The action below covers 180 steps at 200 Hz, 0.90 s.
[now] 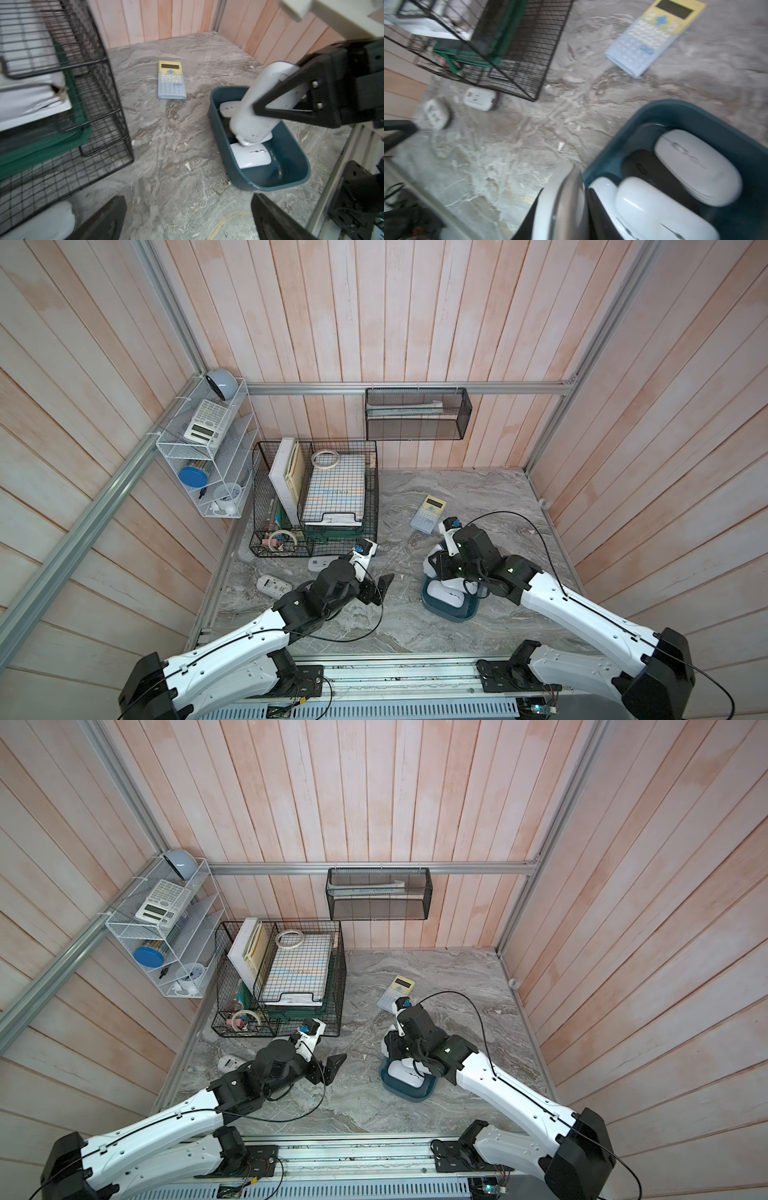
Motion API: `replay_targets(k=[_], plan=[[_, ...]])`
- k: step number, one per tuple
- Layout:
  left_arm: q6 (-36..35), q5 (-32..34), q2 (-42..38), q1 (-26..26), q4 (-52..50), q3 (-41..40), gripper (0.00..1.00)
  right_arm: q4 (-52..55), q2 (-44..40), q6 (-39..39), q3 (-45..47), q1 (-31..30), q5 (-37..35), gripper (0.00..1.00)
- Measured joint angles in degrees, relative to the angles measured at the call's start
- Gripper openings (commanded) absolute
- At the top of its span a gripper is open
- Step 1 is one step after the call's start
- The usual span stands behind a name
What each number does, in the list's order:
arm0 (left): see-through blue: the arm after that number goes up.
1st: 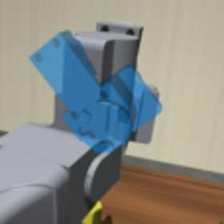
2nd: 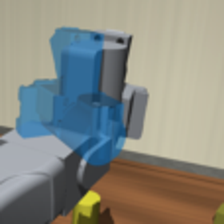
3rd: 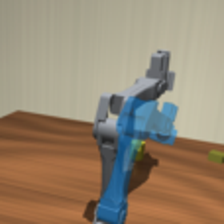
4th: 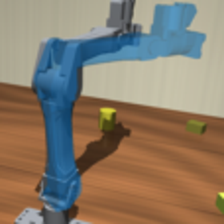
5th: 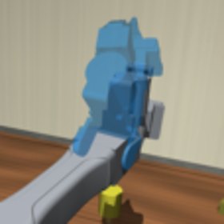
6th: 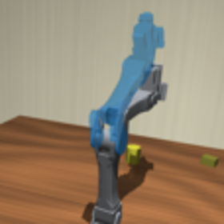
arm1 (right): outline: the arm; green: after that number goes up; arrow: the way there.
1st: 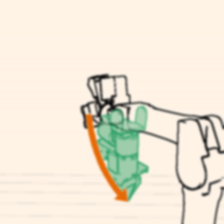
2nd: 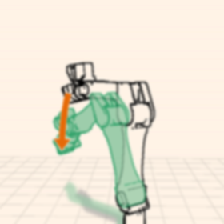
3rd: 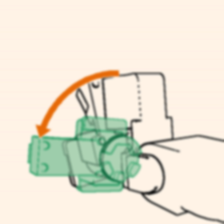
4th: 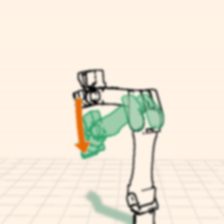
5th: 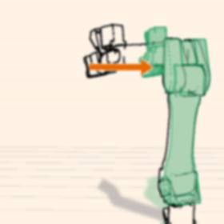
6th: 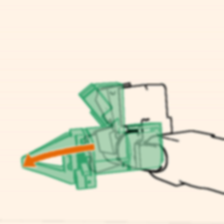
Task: Put the mouse in the storage box
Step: Place the mouse in the storage box.
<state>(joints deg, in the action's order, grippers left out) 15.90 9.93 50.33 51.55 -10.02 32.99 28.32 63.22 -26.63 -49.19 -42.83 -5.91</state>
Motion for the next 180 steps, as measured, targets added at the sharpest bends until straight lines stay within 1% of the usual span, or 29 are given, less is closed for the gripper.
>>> replay_targets(k=[17,37,67,87,106,139,146,164,180], plan=[[3.0,3.0,-5.7,0.0,-3.1,-2.1,1.0,3.6,-0.8,1.9,0.1,0.3,-6.7,0.22],[5.4,6.0,-11.9,0.0,-6.0,-4.1,1.0,6.3,-0.6,3.4,0.3,0.9,-12.9,0.22],[7.9,10.3,-15.9,0.0,-9.3,-4.5,1.0,7.5,2.6,4.8,0.5,3.2,-19.1,0.23],[8.4,12.1,-15.6,0.0,-10.0,-4.8,1.0,7.8,6.5,5.4,0.4,4.0,-22.6,0.23],[8.9,14.3,-13.5,0.0,-10.8,-4.9,1.0,8.3,11.1,5.5,-0.5,4.0,-25.4,0.24],[11.1,18.3,-8.0,-0.2,-13.6,-4.9,1.0,12.7,19.5,5.3,-6.1,4.0,-30.1,0.26],[11.7,18.8,-7.4,-0.4,-14.1,-4.9,1.0,13.4,20.8,5.2,-7.3,4.0,-30.6,0.28],[14.1,19.5,-6.7,-1.8,-15.4,-4.9,1.0,14.7,23.1,5.2,-9.3,4.0,-31.7,0.31],[16.5,19.5,-6.7,-4.2,-16.6,-4.9,1.0,15.3,24.3,5.0,-9.7,4.0,-32.3,0.34]])
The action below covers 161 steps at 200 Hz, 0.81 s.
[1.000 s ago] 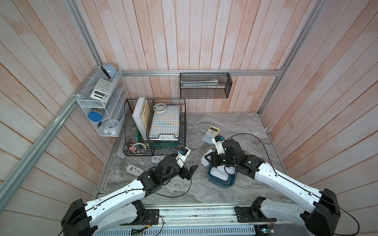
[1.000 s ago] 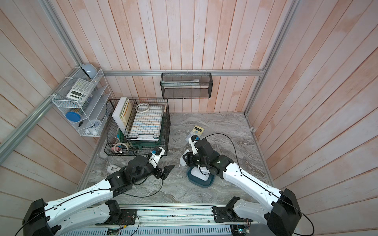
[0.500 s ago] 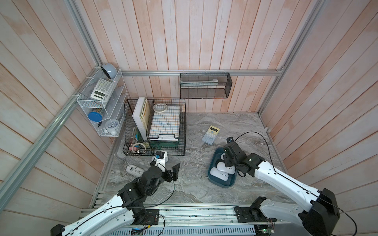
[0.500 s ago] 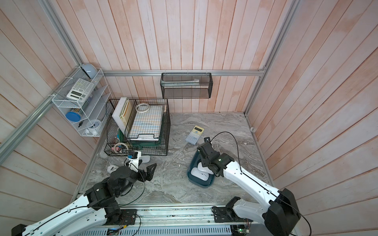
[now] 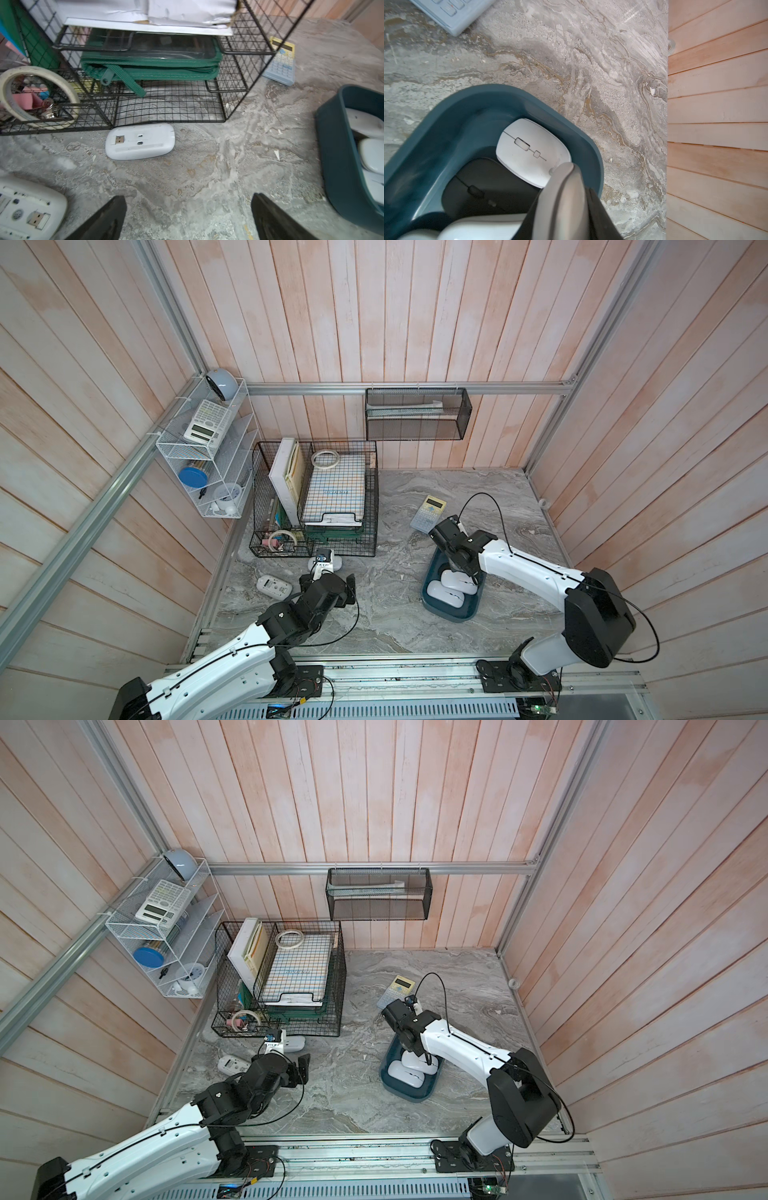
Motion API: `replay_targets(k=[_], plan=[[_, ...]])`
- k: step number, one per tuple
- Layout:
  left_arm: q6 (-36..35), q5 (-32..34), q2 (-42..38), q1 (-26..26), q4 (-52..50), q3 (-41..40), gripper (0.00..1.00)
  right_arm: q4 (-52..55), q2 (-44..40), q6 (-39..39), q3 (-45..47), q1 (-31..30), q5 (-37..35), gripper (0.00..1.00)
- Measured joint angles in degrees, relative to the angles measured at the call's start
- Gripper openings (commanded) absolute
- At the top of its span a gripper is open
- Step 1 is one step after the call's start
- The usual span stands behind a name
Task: Put the mouse in the storage box
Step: Place the mouse in the storage box.
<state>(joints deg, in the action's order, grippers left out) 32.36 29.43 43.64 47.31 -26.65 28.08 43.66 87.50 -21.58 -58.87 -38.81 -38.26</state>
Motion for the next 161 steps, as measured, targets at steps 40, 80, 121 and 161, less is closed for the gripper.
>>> replay_targets(k=[40,80,121,161], plan=[[5.0,-3.8,-0.3,-8.6,-1.3,0.0,1.0,0.8,0.6,-0.5,0.0,0.0,-0.4,0.59],[8.2,-7.3,0.0,-12.1,-2.1,0.0,1.0,-0.9,-1.4,1.1,0.2,0.0,5.8,0.68],[12.6,-9.1,-0.1,-15.6,-3.0,0.0,1.0,-10.8,-14.8,3.5,6.6,0.0,18.6,0.69],[14.1,-11.8,6.0,-18.6,-1.4,0.1,1.0,-31.6,-30.7,3.5,24.8,0.0,26.8,0.69]])
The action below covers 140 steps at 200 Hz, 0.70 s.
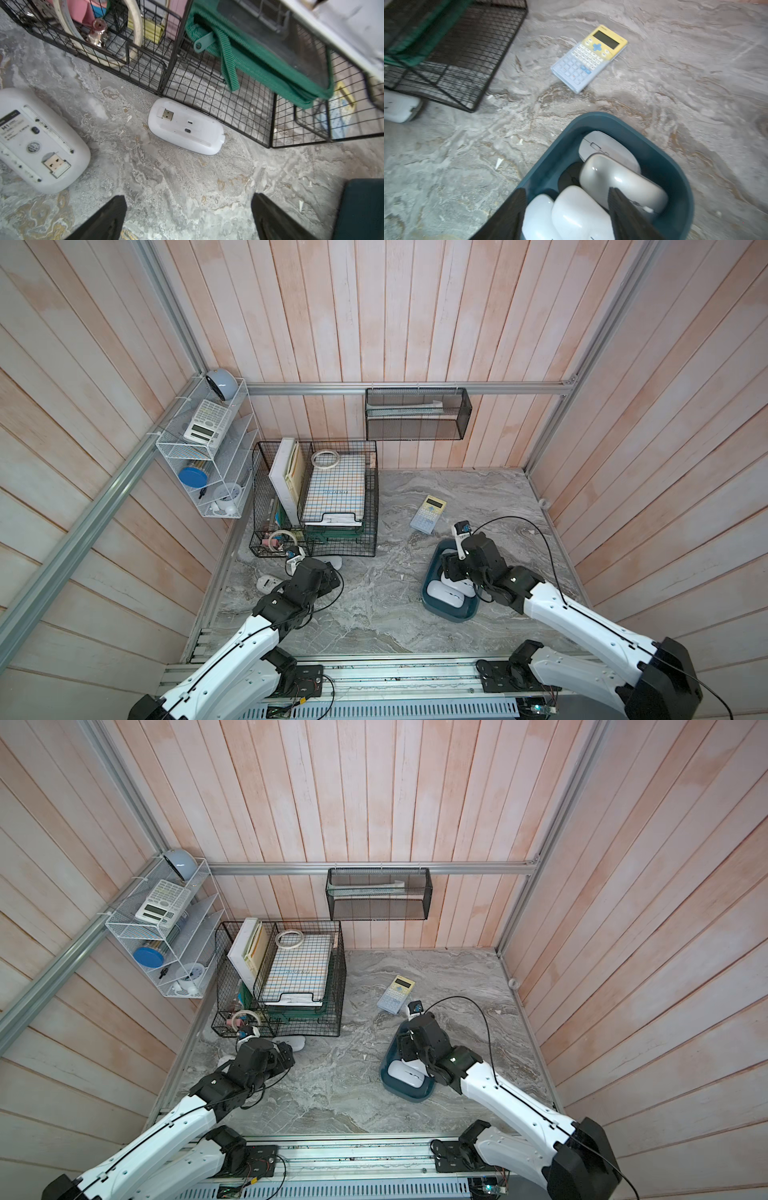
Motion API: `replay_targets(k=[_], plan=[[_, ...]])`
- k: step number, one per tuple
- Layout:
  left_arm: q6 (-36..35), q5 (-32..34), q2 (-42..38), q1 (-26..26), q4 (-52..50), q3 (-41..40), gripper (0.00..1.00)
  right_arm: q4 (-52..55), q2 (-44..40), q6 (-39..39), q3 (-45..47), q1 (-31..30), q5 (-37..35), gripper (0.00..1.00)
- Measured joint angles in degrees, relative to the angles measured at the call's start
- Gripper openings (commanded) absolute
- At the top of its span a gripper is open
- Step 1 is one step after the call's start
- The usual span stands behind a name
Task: Put the mouse in the storage box
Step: Place the mouse in the storage box.
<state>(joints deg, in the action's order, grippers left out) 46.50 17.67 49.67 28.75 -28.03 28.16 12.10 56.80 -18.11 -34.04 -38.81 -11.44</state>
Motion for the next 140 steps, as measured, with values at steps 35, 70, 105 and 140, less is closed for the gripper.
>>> replay_targets(k=[35,70,105,140], plan=[[-1.7,-4.7,9.3,-5.3,6.5,0.2,1.0,-9.9,-6.3,0.0,8.8,0.0,3.5,0.69],[-1.7,-6.5,18.1,-9.4,10.0,1.9,1.0,-15.9,-8.3,0.0,9.1,0.0,4.3,0.69],[-1.9,-6.6,25.6,-10.5,10.0,7.6,1.0,-18.4,-8.3,0.0,9.7,0.0,4.5,0.68],[-1.2,-6.7,29.1,-10.4,11.3,8.3,1.0,-18.8,-8.3,0.0,10.0,0.0,4.6,0.68]])
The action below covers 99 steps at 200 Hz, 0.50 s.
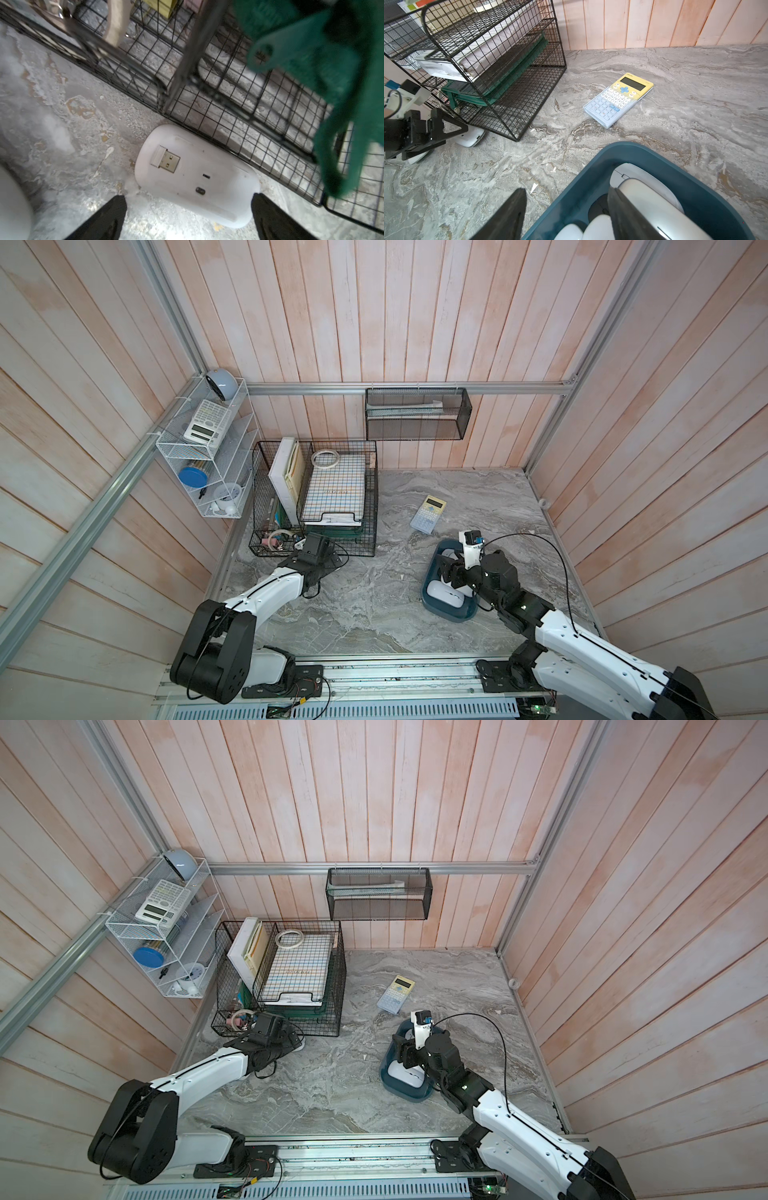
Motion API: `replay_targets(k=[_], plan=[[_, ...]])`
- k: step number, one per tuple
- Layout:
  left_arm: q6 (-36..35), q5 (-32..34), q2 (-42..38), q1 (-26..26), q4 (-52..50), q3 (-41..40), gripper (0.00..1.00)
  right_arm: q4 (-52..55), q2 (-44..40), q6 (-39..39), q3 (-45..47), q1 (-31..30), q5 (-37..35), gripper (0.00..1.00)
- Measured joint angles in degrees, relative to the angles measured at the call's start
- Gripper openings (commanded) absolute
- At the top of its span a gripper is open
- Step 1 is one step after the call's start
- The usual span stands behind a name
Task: Put the mouse in the storage box
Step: Place the mouse in the storage box, then adjust the mouse at the center of the board.
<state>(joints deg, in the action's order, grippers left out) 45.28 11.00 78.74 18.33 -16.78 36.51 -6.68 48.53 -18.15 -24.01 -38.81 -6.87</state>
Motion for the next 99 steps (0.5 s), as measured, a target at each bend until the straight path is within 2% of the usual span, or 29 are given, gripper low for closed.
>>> replay_targets(k=[33,99], plan=[[1.7,0.7,4.2,-0.1,-0.2,1.5,1.0,-0.3,0.0,0.0,0.0,0.0,0.2,0.68],[4.6,3.7,3.1,-0.2,5.7,-1.5,1.0,-0.7,-0.1,0.0,0.0,0.0,0.5,0.68]])
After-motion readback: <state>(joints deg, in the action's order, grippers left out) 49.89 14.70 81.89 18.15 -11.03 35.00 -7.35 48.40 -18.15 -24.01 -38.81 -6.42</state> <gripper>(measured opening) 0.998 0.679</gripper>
